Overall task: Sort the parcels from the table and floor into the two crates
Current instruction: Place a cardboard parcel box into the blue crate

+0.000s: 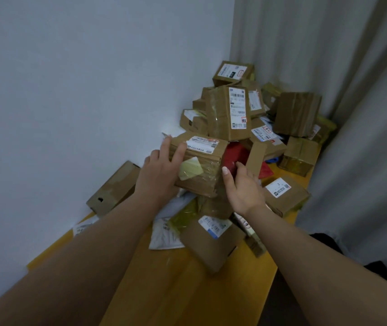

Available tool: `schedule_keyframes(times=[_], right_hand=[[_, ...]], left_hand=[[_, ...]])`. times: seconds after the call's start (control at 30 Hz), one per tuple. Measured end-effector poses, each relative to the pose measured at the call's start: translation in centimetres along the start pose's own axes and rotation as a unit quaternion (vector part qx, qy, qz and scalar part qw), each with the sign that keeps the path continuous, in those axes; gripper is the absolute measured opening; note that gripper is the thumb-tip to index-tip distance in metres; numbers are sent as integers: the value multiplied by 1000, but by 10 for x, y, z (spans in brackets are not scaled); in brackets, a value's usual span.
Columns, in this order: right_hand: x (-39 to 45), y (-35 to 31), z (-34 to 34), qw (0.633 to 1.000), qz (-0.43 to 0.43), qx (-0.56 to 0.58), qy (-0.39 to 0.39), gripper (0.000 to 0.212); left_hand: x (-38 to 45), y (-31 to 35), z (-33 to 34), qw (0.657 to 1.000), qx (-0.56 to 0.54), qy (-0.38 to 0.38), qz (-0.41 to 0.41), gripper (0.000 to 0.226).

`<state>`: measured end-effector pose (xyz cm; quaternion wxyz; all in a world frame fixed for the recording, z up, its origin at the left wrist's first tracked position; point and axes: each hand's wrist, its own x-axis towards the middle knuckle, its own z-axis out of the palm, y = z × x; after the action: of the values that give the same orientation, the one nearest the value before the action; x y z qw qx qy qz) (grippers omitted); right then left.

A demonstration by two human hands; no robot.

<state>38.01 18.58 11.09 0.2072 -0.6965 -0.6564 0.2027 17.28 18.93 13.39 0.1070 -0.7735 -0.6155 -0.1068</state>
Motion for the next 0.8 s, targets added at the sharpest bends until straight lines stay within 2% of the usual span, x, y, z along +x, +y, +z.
schedule_keyframes(times=[0.1,0.27,0.37,0.47,0.53,0.63,0.7,0.73,0.77,0.8], right_hand=[[-19,-19,7,999,-5,50,0,69],[-52,-52,17,971,57,231,-9,74],[-74,-75,24,914,125,385,-34,77],[-91,-89,32,852,179,479,-106,83],[-99,-94,37,845,173,490,-130,71],[-103,-96,42,840,170,502,-114,49],[-106,-94,44,844,163,501,-102,44],[-109,-91,44,845,155,502,-101,42],[-113,-86,43,844,144,506,-101,40],[-114,-79,42,847,131,506,-98,39]], left_hand=[[-29,-10,-19,1000,-4,10,-7,85],[-84,-27,-41,999,-29,39,-19,85],[-114,-34,-52,997,-47,51,-15,81],[-139,-39,-60,997,-50,61,4,77],[-153,-42,-64,997,-52,49,6,80],[-170,-45,-65,994,-102,37,0,93],[-170,-42,-63,966,-238,70,-65,96],[-166,-39,-62,932,-332,67,-129,96],[-159,-36,-58,881,-425,36,-206,94],[-151,-34,-53,815,-507,-13,-280,91]])
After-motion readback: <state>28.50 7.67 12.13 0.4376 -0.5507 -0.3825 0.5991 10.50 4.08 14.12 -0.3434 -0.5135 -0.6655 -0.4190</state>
